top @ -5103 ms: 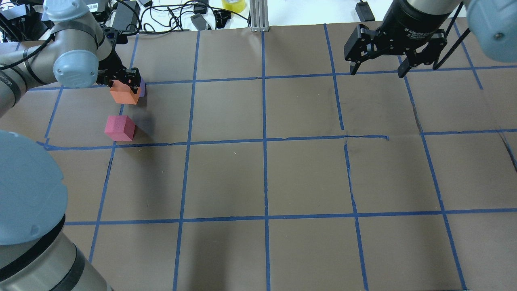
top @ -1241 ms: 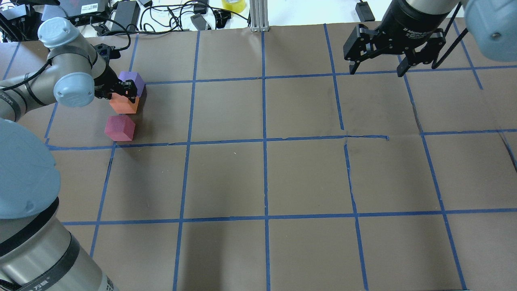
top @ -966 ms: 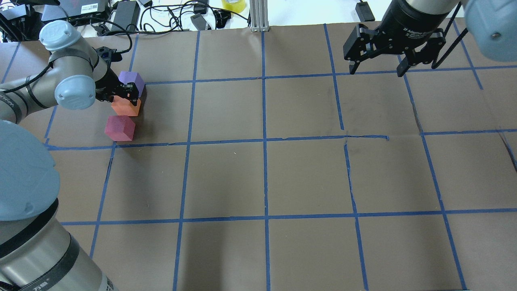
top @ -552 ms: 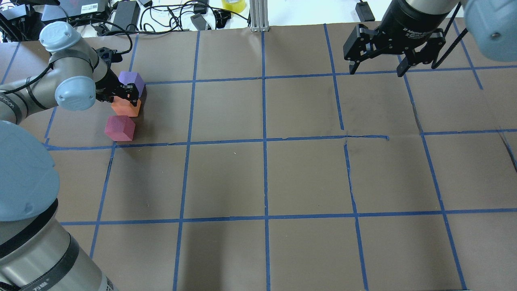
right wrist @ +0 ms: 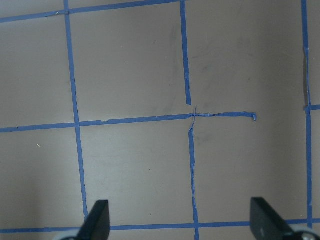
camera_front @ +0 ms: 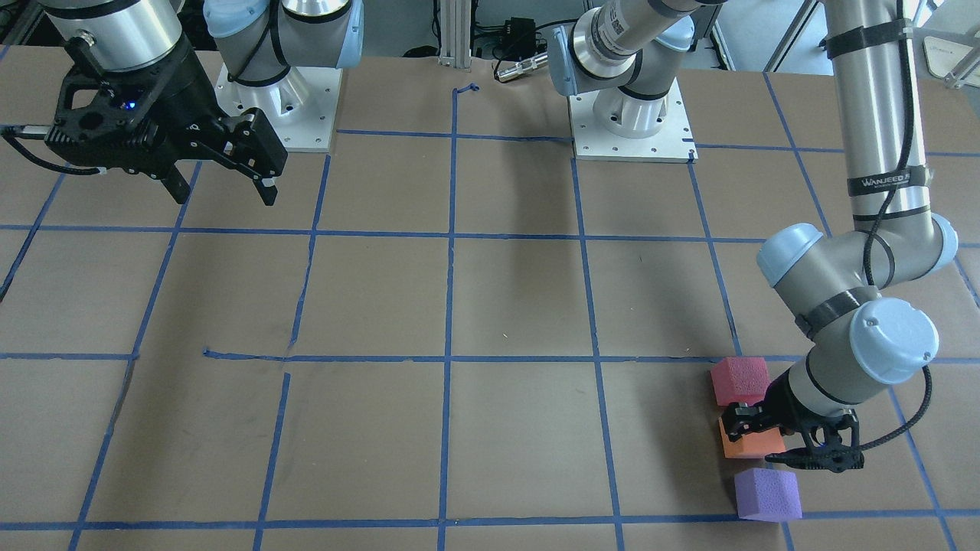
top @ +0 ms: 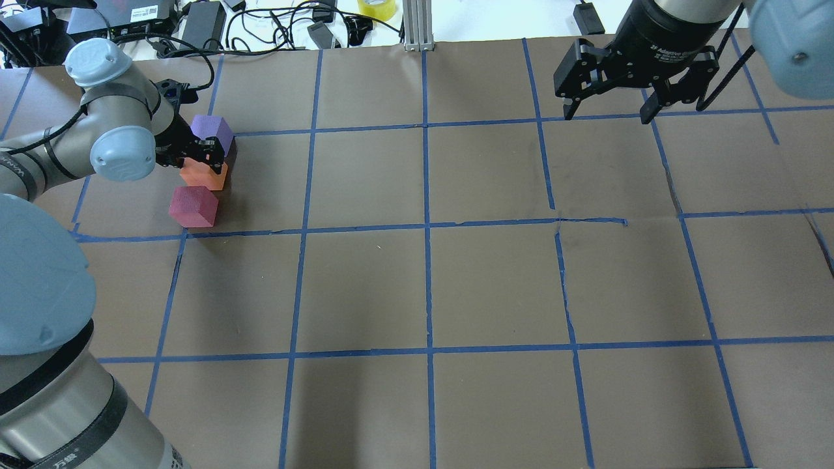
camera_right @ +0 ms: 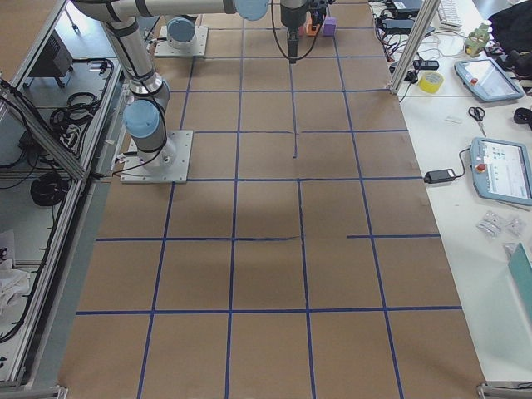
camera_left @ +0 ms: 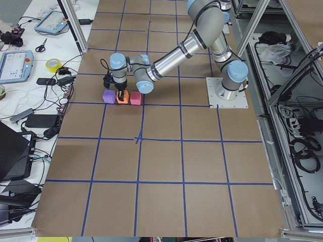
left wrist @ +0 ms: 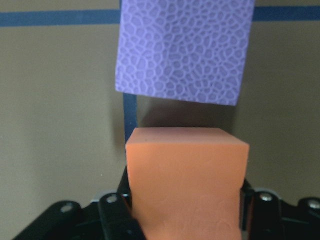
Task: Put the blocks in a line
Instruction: 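Lower the orange cube between the purple and pink cubes with the left gripper, then open the left gripper and lift it away from the cubes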
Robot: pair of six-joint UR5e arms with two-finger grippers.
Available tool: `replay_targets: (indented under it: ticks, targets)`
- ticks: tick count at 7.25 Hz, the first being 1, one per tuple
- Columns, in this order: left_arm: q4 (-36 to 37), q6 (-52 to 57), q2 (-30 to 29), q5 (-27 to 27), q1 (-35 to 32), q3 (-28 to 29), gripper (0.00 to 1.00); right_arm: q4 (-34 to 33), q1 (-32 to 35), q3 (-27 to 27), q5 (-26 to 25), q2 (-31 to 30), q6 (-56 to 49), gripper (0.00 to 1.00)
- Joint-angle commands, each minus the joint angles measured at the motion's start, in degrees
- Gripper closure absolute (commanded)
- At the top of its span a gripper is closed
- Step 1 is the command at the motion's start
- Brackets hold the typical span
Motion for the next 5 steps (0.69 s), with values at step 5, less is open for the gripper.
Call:
replay_targets:
  ticks: [5]
  targets:
    - [-9.54,-0.84,4.69,0.22,-1.4,0.22,0.0,0.0,0.0,0.09,-0.06,0.08,-0.06,0.0]
